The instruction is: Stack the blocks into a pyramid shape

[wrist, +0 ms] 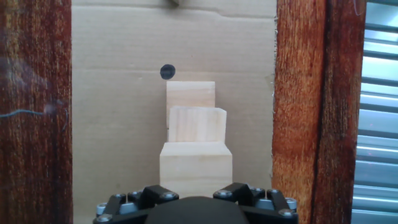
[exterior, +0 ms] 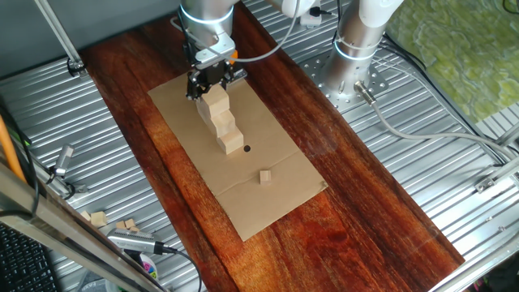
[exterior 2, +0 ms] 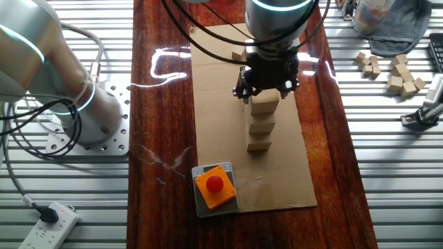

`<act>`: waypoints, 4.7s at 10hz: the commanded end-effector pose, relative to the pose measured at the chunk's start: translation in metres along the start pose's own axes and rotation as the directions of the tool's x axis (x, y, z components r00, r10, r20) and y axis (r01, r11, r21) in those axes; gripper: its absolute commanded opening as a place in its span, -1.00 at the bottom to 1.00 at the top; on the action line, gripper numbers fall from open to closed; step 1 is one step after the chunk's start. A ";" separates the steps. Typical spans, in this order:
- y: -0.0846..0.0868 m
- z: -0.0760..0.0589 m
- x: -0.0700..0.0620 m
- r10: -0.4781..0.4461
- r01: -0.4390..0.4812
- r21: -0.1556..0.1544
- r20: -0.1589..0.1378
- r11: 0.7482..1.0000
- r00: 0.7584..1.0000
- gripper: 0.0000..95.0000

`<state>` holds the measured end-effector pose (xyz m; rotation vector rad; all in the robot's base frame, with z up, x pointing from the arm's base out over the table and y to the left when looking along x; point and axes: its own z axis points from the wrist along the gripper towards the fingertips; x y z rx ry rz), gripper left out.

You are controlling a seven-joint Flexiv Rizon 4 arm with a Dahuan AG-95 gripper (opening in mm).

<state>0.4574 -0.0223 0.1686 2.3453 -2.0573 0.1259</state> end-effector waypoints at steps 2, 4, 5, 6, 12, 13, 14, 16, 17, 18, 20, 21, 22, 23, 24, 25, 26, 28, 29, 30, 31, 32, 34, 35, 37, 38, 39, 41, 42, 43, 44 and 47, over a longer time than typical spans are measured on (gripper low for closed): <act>0.001 -0.004 -0.001 -0.003 0.003 -0.007 0.000 1.000 1.000 0.60; 0.002 -0.008 -0.001 -0.004 0.004 -0.008 -0.001 1.000 1.000 0.60; 0.003 -0.009 -0.002 -0.005 0.005 -0.008 -0.001 1.000 1.000 1.00; 0.003 -0.011 -0.002 -0.005 0.005 -0.009 -0.001 1.000 1.000 1.00; 0.003 -0.049 0.006 0.061 -0.061 -0.052 -0.003 0.997 0.998 0.60; 0.001 -0.056 0.006 0.110 -0.110 -0.064 -0.008 0.992 0.994 -0.20; -0.001 -0.062 0.006 0.152 -0.152 -0.070 -0.014 0.986 0.988 -0.20; -0.009 -0.075 0.006 0.268 -0.269 -0.074 -0.030 0.960 0.963 -1.00; -0.011 -0.079 0.005 0.302 -0.304 -0.074 -0.029 0.950 0.953 -1.00; -0.013 -0.082 0.005 0.355 -0.356 -0.075 -0.029 0.931 0.934 -1.00; -0.018 -0.080 -0.002 0.518 -0.519 -0.079 -0.038 0.851 0.854 -1.00; -0.020 -0.078 -0.006 0.576 -0.577 -0.080 -0.036 0.813 0.817 -1.00; -0.020 -0.076 -0.008 0.676 -0.678 -0.086 -0.054 0.730 0.734 -1.00; -0.021 -0.076 -0.008 0.729 -0.732 -0.096 -0.070 0.675 0.681 -1.00; -0.021 -0.076 -0.008 0.761 -0.765 -0.095 -0.080 0.637 0.643 -1.00; -0.020 -0.076 -0.009 0.785 -0.789 -0.094 -0.085 0.607 0.614 -1.00; -0.020 -0.077 -0.009 0.805 -0.810 -0.096 -0.095 0.578 0.585 -1.00; -0.019 -0.079 -0.011 0.837 -0.843 -0.094 -0.105 0.529 0.537 -1.00; -0.019 -0.079 -0.012 0.851 -0.860 -0.099 -0.127 0.500 0.509 -1.00; -0.019 -0.080 -0.013 0.871 -0.883 -0.105 -0.149 0.457 0.469 -1.00; -0.017 -0.082 -0.015 0.899 -0.912 -0.101 -0.158 0.396 0.408 -1.00; -0.016 -0.085 -0.017 0.915 -0.930 -0.097 -0.167 0.356 0.367 -1.00; -0.010 -0.093 -0.024 0.927 -0.944 -0.097 -0.179 0.316 0.329 -1.00; -0.006 -0.097 -0.028 0.933 -0.951 -0.099 -0.187 0.294 0.308 -1.00; 0.000 -0.105 -0.035 0.938 -0.963 -0.105 -0.220 0.249 0.266 -1.00; 0.003 -0.107 -0.036 0.939 -0.964 -0.107 -0.223 0.243 0.262 -1.00; 0.004 -0.108 -0.037 0.938 -0.962 -0.113 -0.220 0.247 0.267 -1.00; 0.006 -0.110 -0.040 0.938 -0.963 -0.111 -0.223 0.245 0.264 -1.00; 0.008 -0.111 -0.041 0.939 -0.964 -0.111 -0.223 0.243 0.263 -1.00; 0.010 -0.113 -0.043 0.940 -0.964 -0.114 -0.220 0.241 0.261 -1.00; 0.011 -0.114 -0.044 0.941 -0.964 -0.119 -0.216 0.239 0.260 -1.00; 0.012 -0.115 -0.045 0.942 -0.961 -0.138 -0.208 0.239 0.264 -1.00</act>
